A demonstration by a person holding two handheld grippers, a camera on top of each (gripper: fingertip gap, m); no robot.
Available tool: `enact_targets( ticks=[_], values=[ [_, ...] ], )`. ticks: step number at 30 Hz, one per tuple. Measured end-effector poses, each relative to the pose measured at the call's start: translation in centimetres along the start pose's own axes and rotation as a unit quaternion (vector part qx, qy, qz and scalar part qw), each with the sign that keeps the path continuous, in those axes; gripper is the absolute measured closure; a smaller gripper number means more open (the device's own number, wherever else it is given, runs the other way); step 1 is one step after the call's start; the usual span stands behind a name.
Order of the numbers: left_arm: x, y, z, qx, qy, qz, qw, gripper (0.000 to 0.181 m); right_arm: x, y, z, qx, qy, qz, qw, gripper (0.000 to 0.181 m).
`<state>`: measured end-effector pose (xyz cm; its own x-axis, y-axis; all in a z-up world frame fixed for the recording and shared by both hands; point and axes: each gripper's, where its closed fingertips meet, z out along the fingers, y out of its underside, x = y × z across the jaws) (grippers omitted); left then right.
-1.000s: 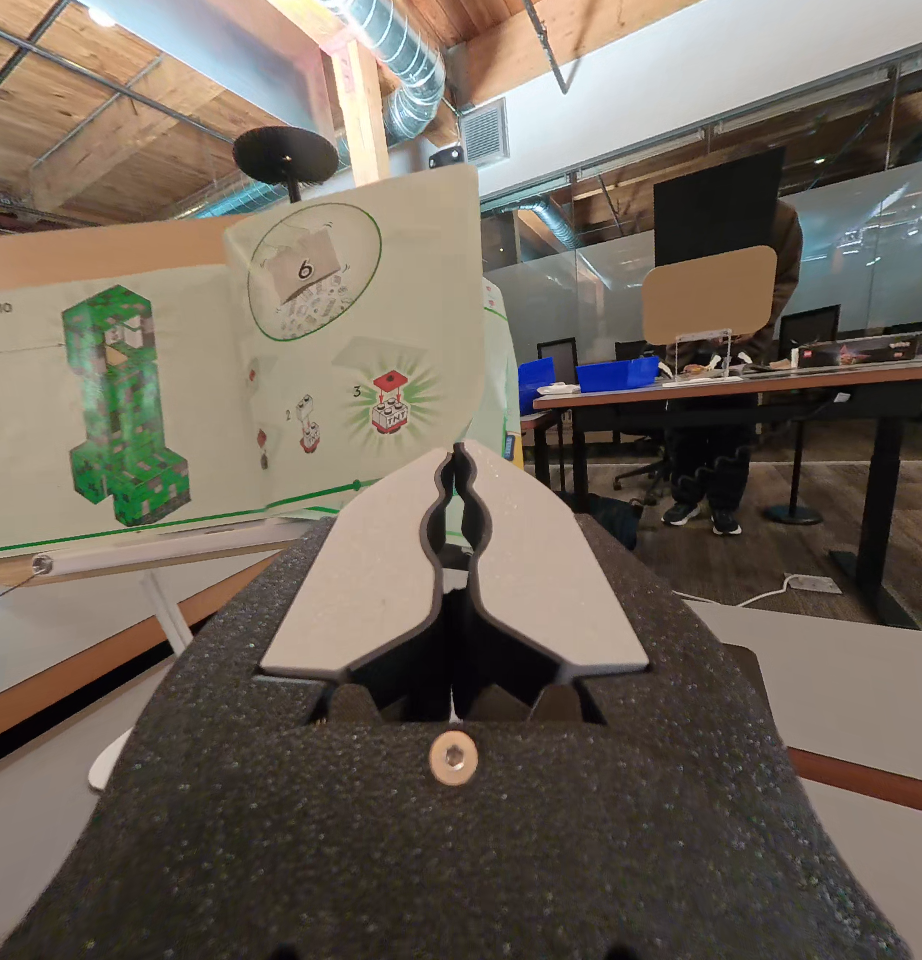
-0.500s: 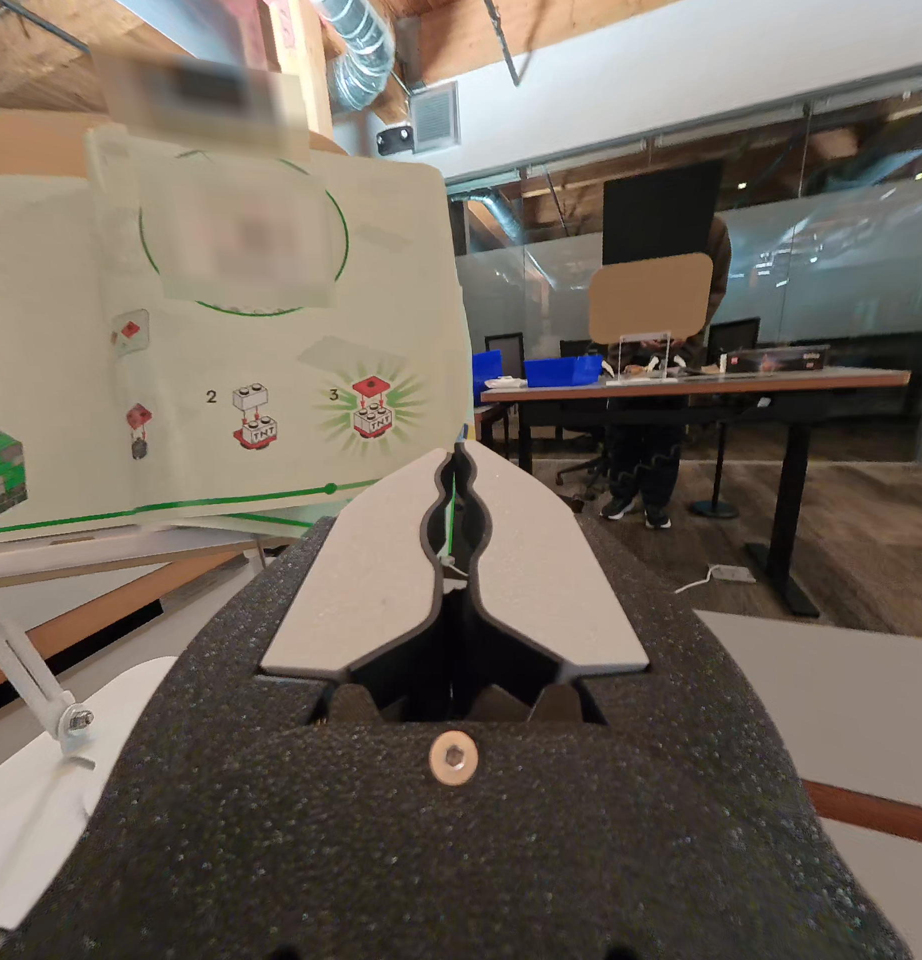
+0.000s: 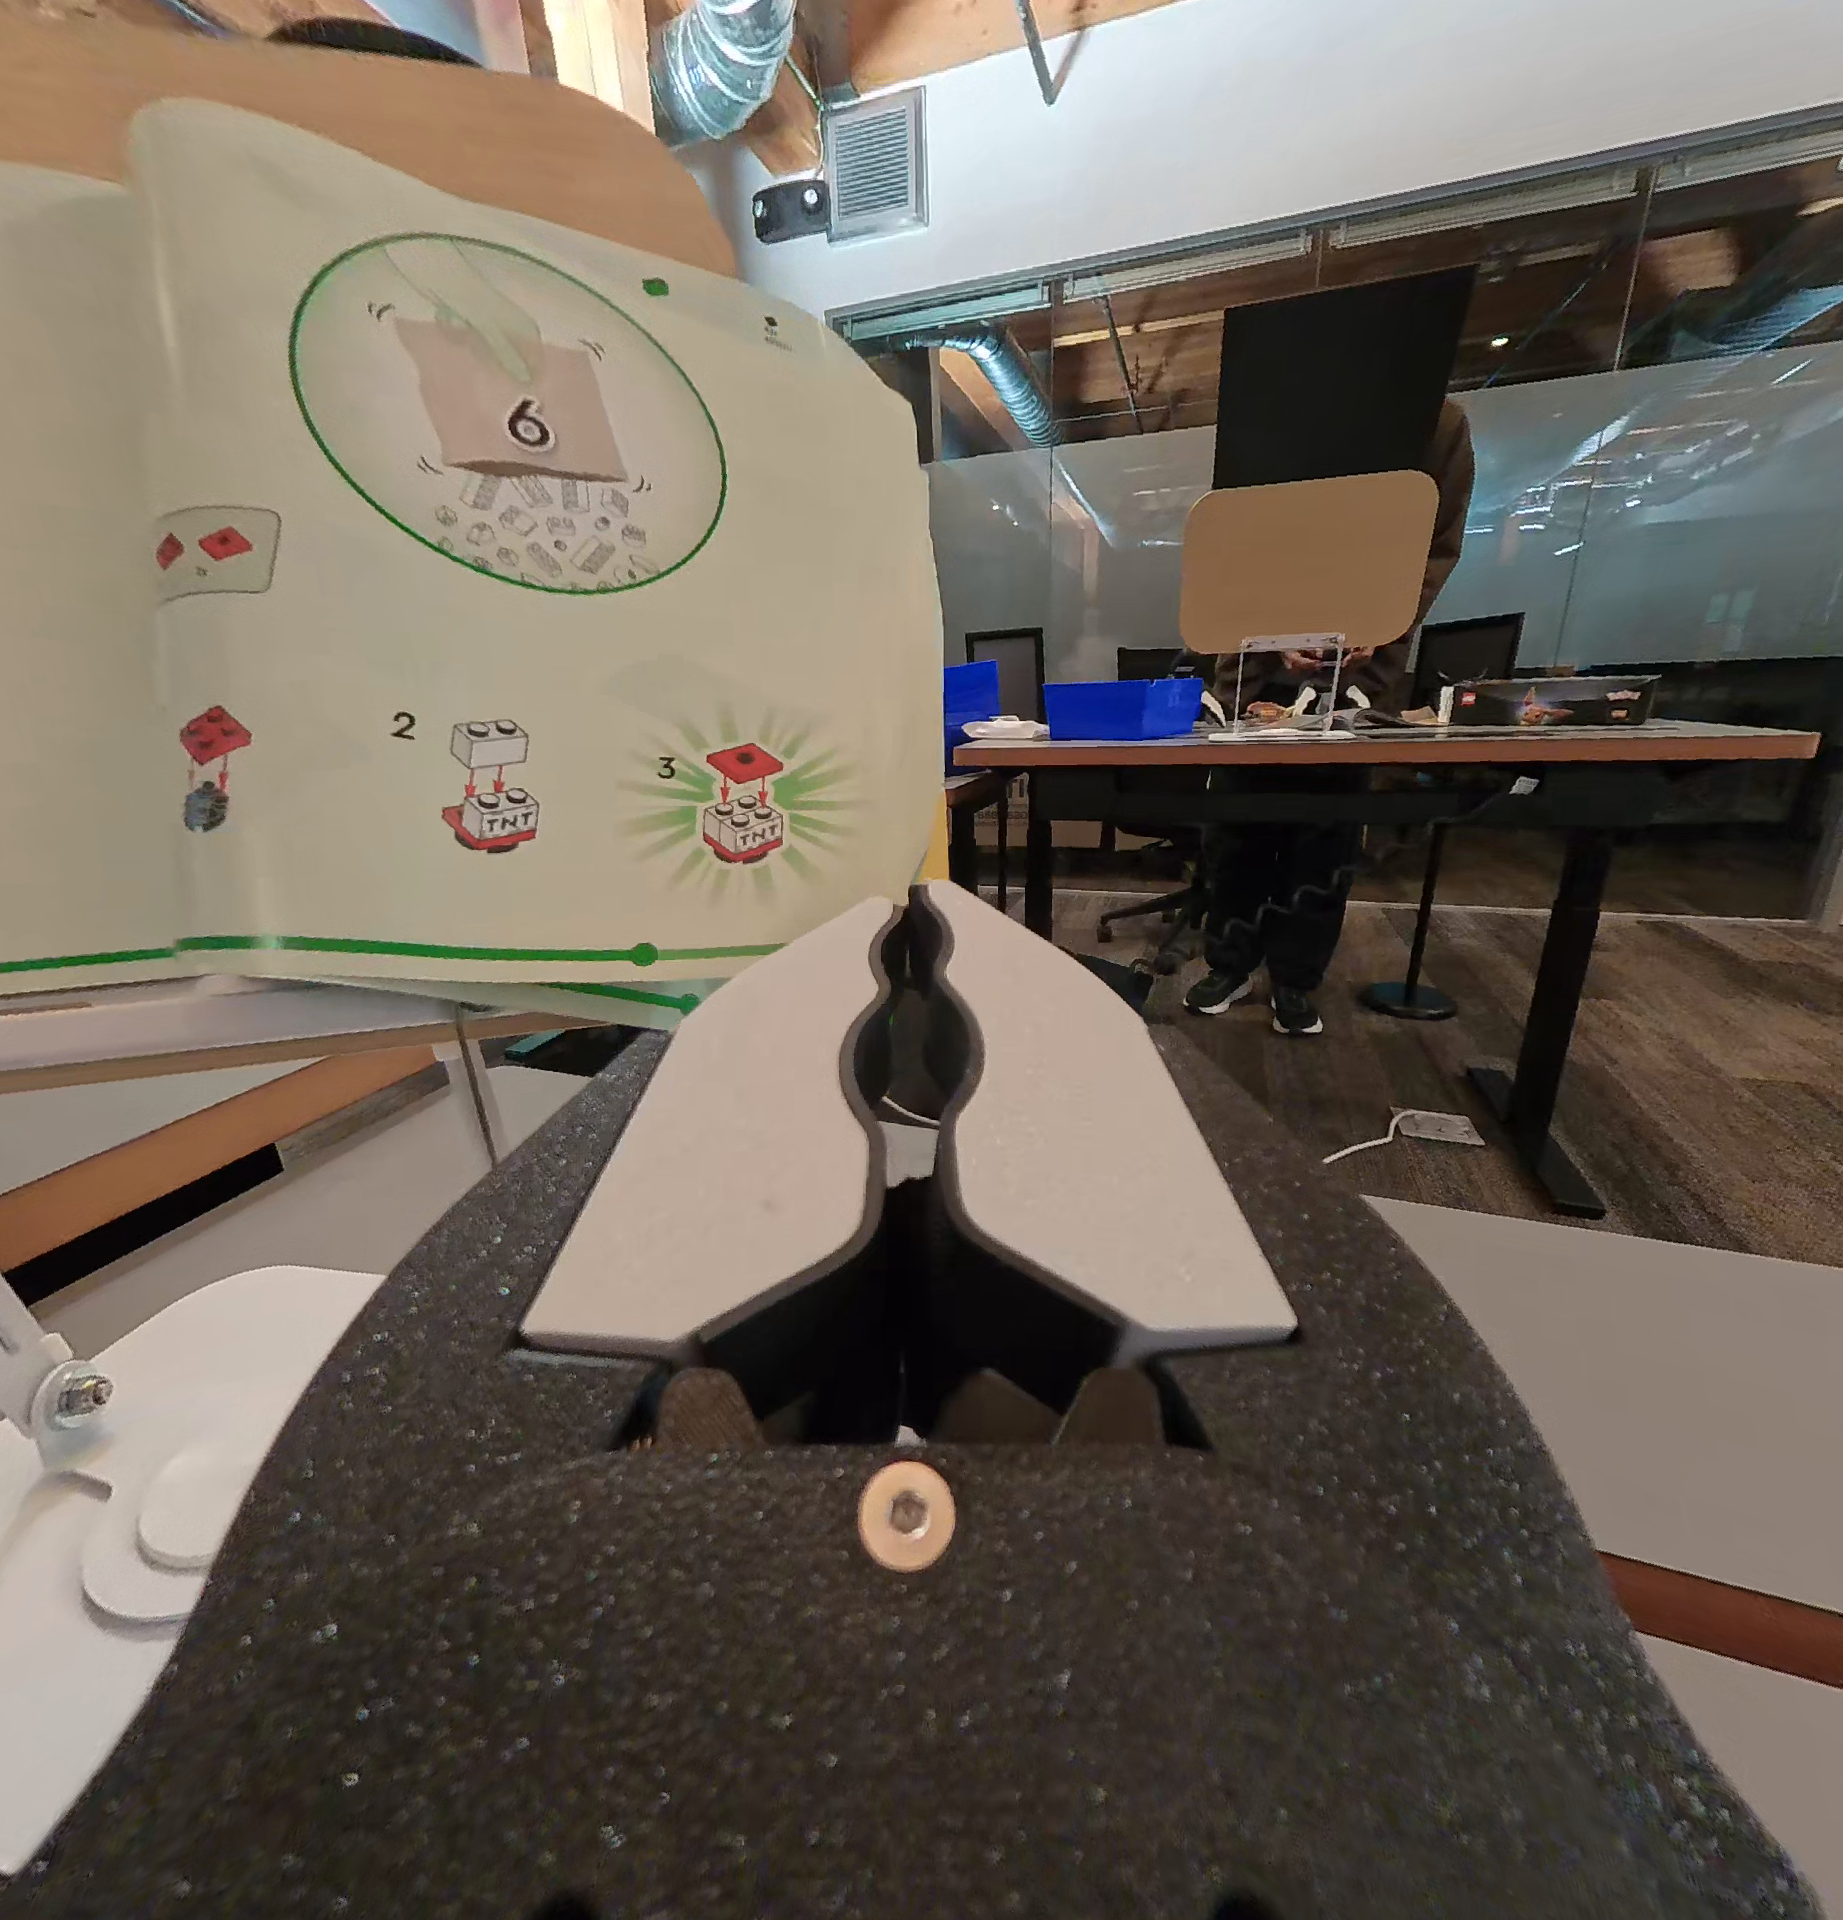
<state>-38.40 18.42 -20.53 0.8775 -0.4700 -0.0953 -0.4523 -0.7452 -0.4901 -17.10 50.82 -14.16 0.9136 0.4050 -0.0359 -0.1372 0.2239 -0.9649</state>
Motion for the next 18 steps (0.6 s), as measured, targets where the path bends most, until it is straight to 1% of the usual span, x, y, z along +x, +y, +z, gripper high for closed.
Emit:
enact_targets(
  ticks=[8, 12, 15, 18],
  values=[
    [0.1, 0.0, 0.1, -0.005, 0.0, 0.003, 1.0, 0.181, -0.2, 0.7, 1.0, -0.015, -0.01, -0.011, 1.0, 0.181],
    [0.2, -0.1, 0.2, -0.008, 0.0, 0.007, 1.0, 0.181, -0.2, 0.8, 1.3, -0.024, -0.021, -0.021, 0.999, 0.17],
    [0.2, -0.1, 0.3, -0.01, 0.0, 0.008, 1.0, 0.181, 0.6, 0.3, 0.9, -0.02, -0.018, -0.028, 0.999, 0.165],
    [0.3, -0.1, 0.3, -0.012, 0.001, 0.009, 1.0, 0.181, 1.6, -0.8, -0.5, -0.015, -0.027, -0.047, 0.998, 0.164]
  ],
)
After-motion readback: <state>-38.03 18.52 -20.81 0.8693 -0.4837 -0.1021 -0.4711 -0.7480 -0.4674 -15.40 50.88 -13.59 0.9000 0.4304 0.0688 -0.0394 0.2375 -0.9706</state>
